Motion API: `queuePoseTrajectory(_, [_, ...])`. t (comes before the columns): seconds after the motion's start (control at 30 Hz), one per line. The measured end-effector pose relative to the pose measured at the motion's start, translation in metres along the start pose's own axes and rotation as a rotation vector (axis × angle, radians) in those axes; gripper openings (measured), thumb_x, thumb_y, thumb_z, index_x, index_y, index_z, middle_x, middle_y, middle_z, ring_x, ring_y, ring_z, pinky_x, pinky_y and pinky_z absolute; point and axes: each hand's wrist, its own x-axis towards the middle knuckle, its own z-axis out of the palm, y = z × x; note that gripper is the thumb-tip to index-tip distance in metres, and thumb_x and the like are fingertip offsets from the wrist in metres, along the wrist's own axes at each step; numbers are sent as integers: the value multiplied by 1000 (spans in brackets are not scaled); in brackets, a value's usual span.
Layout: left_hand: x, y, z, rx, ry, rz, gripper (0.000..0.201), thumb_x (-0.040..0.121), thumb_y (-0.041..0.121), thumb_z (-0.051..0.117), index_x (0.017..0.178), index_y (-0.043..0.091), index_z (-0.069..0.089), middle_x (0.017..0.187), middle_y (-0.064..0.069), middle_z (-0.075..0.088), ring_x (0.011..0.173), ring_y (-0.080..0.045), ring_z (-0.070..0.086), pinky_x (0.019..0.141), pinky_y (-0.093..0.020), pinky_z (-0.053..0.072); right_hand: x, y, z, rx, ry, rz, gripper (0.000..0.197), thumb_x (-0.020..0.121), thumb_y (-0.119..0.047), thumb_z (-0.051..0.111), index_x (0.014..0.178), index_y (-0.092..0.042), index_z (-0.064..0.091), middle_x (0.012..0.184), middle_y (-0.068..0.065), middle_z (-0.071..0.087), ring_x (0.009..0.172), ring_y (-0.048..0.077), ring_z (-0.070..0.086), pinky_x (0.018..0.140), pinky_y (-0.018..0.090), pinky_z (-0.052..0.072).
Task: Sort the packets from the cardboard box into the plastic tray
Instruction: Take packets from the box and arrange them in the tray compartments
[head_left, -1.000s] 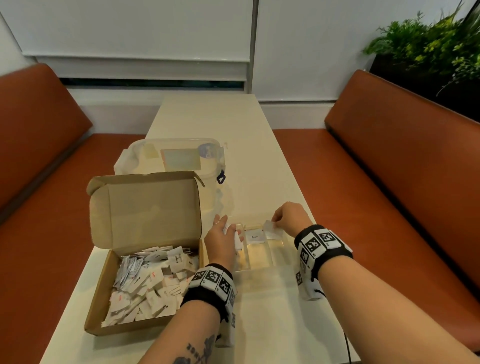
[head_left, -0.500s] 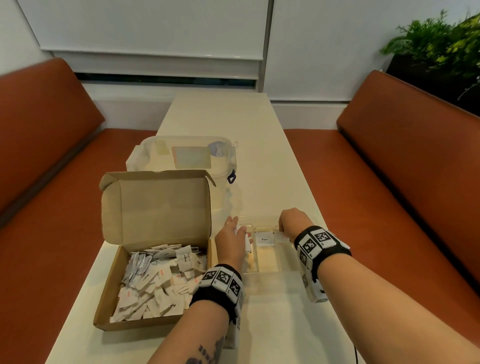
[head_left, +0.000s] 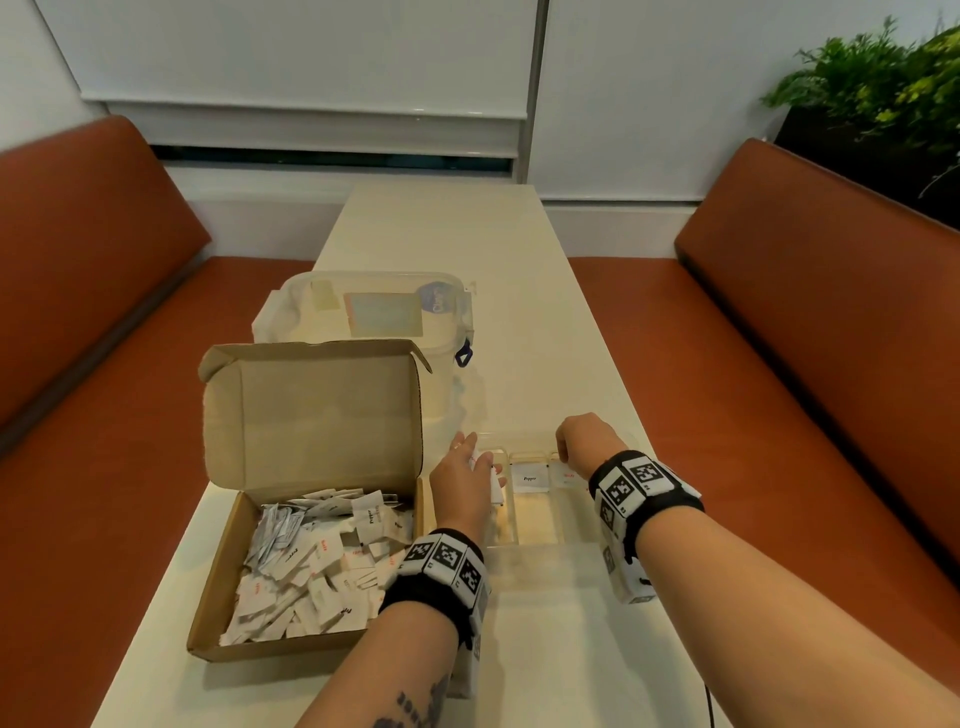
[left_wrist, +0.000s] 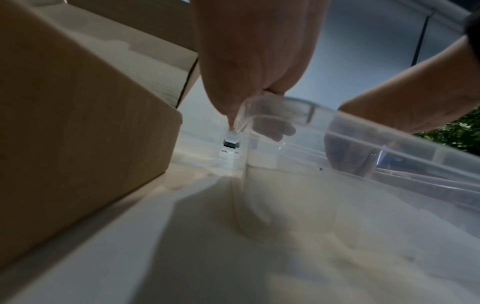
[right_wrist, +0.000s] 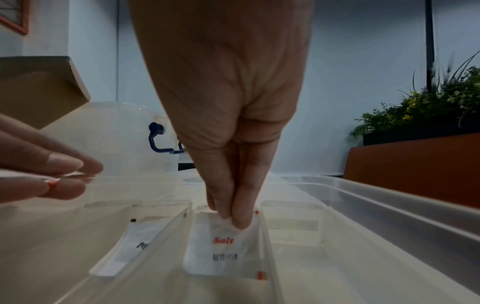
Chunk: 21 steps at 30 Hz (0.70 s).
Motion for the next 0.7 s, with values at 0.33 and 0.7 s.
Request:
queuePoseTrajectory(0.33, [-3,1,-2,-34,6,-3,41,97,11,51,137,7,48,152,-2,35,117,-25,58,95,-36,51,-3,2,6,-7,-34,10,24,90,1,49,109,0,64,112,16,64,102,28,64,82,28,51])
queuePoseTrajectory(0.7, [-11,13,-5,-126,102,63,49,97,20,52,143,26,40,135,-3,54,120,-20,52,103,-31,41,-20,-14,-7,441,128,-61,18,91,-15,57,92,-3,69,88,10,68,78,19,63,73,27,52])
